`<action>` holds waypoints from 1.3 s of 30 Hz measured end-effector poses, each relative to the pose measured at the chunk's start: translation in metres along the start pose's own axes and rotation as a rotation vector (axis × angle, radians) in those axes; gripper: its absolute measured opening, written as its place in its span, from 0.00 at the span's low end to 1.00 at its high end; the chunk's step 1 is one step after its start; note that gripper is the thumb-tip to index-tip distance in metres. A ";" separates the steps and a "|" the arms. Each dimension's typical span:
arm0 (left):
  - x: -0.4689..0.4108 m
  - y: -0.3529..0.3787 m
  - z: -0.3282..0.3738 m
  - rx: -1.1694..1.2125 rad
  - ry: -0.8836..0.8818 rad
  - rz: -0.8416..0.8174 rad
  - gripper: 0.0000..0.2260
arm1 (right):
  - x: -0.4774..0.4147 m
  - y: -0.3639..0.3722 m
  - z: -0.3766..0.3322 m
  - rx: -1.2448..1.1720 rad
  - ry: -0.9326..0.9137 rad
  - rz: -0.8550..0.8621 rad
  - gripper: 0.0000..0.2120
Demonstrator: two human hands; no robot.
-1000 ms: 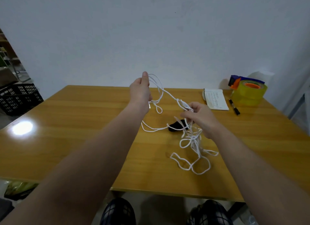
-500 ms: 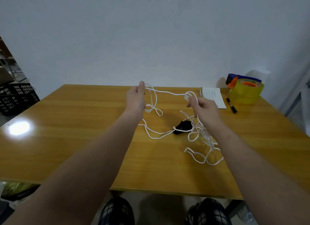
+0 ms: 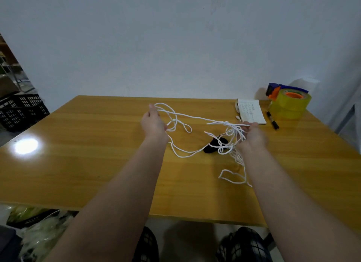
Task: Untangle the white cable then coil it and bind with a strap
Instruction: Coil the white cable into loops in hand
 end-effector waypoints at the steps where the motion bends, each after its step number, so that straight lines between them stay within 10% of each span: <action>1: 0.000 -0.004 0.000 0.020 0.001 0.033 0.18 | 0.002 -0.001 0.000 0.008 -0.014 0.015 0.18; 9: 0.010 0.035 0.015 -0.006 0.072 -0.458 0.16 | 0.027 0.044 -0.013 1.420 -0.605 -0.094 0.17; 15: 0.036 0.059 0.015 -0.033 0.040 -0.641 0.17 | 0.082 0.087 0.030 1.395 -0.571 -0.633 0.19; 19: 0.045 0.064 0.014 -0.099 -0.007 -0.785 0.19 | 0.082 0.093 0.003 1.292 -0.777 -0.476 0.09; 23: 0.061 0.072 0.010 -0.156 -0.041 -0.921 0.19 | 0.079 0.094 0.004 1.136 -0.515 -0.466 0.11; 39: 0.078 0.080 -0.004 0.312 -0.441 -0.701 0.22 | 0.083 0.093 0.007 0.852 -0.610 -0.372 0.20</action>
Point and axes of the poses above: each hand's wrist, its own x-axis away from the middle knuckle, its own y-axis out of the palm, z = x × y, the point moved 8 cm from there along -x, towards the middle knuckle, and after that the axes turned 12 degrees about y, right-handed, at the moved point
